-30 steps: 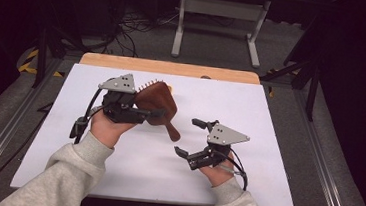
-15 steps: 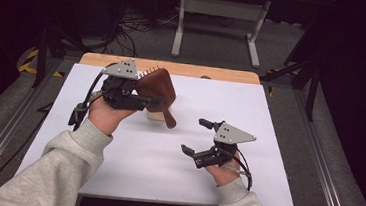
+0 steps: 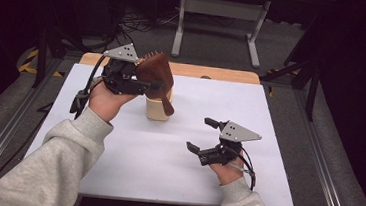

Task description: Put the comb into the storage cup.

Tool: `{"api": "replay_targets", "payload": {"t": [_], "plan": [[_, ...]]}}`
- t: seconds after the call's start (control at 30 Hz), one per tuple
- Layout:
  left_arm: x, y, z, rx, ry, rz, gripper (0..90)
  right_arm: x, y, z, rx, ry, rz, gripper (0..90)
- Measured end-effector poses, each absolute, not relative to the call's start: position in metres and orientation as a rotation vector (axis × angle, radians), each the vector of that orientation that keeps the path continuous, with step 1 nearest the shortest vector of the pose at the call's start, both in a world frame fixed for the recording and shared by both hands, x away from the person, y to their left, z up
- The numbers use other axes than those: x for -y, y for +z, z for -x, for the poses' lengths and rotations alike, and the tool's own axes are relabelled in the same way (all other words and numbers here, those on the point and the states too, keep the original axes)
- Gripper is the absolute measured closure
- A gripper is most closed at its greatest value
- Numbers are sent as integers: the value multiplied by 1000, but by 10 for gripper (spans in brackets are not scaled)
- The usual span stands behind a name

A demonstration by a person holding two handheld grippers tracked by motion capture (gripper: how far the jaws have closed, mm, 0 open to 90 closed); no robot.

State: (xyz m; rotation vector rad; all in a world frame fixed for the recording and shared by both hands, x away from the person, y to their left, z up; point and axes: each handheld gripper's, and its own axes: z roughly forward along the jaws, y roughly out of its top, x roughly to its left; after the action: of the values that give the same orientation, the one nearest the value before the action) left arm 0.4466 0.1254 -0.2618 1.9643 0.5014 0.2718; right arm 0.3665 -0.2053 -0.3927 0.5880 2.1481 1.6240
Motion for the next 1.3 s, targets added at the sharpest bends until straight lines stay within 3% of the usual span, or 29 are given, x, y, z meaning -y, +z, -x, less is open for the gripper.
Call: {"api": "replay_targets", "payload": {"t": [1.3], "plan": [[-131,-247,-494,-651,376,-1950,556,207,-395,-369,-2153,1616,-613,15]]}}
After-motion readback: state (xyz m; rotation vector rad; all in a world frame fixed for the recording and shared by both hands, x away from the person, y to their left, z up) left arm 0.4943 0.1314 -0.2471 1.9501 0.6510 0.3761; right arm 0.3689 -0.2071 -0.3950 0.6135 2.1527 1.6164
